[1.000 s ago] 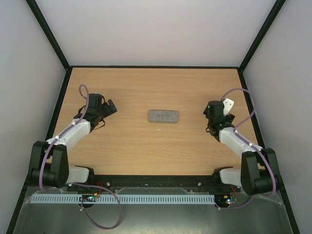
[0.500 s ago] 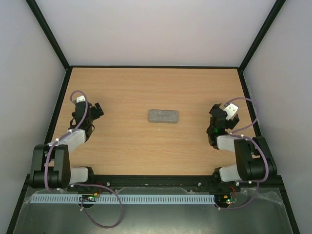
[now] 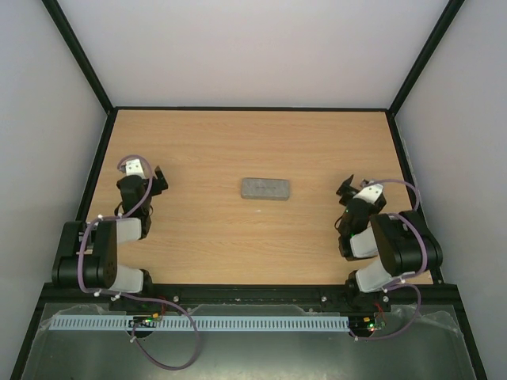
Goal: Organize the sunglasses
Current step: Reset both arms
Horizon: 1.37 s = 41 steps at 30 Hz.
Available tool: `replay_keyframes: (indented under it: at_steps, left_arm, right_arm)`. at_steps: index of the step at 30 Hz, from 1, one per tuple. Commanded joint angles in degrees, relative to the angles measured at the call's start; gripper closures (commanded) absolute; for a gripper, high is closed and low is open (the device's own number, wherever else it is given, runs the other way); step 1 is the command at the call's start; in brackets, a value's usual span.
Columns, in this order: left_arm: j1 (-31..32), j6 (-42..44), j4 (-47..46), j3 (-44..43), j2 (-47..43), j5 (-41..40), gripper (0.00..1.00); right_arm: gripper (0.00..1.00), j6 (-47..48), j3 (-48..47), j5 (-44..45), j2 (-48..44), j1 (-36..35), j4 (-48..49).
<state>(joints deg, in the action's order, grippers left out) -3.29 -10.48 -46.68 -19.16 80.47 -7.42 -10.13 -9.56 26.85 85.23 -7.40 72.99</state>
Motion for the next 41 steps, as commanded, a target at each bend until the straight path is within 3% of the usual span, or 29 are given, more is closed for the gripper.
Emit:
replay_keyframes:
  at_steps: [1, 3, 5, 7, 10, 13, 15, 17, 36, 41]
  left_arm:
    - [-0.31, 0.86, -6.48, -1.59, 2.25, 1.02, 0.0]
    - [-0.31, 1.09, -7.55, -1.12, 2.22, 1.42, 0.01]
    - [-0.46, 1.55, -13.28, 0.72, 3.59, 0.85, 0.01]
    - [-0.4, 1.93, -10.6, -0.95, 4.16, 1.58, 0.01]
    - [-0.15, 3.05, -12.44, -0.2, 4.35, 3.13, 0.0]
    - [1.95, 3.9, -26.7, 7.89, 4.01, -0.79, 0.0]
    - [1.98, 4.65, -35.39, 9.4, 8.32, 0.12, 0.01]
    - [2.95, 6.52, -23.47, 4.72, 7.25, 1.51, 0.0]
    - [3.73, 6.83, -25.69, 5.56, 7.44, -0.05, 0.0]
    - [3.77, 6.79, -25.66, 5.59, 7.42, -0.05, 0.0]
  right_arm:
    - [0.02, 4.65, 5.64, -4.66, 3.4, -0.91, 19.43]
    - [0.01, 4.16, 3.11, -4.28, 1.73, -0.84, 11.94]
    - [0.01, 4.41, 2.32, -3.77, 4.1, -0.84, 13.6]
    - [0.01, 3.59, 1.46, -3.71, 2.13, -0.73, 8.79]
    - [0.01, 4.11, 2.06, -3.64, 3.26, -0.77, 12.1]
    - [0.01, 3.88, 1.56, -3.62, 2.53, -0.72, 9.86]
    - [0.01, 4.01, 1.84, -3.62, 2.96, -0.72, 11.13]
    - [0.01, 3.95, 1.79, -3.66, 2.76, -0.74, 10.57]
    - [0.01, 3.95, 1.53, -3.87, 2.85, -0.69, 10.23]
    - [0.01, 3.23, -0.23, -6.36, 2.58, 0.46, 6.39]
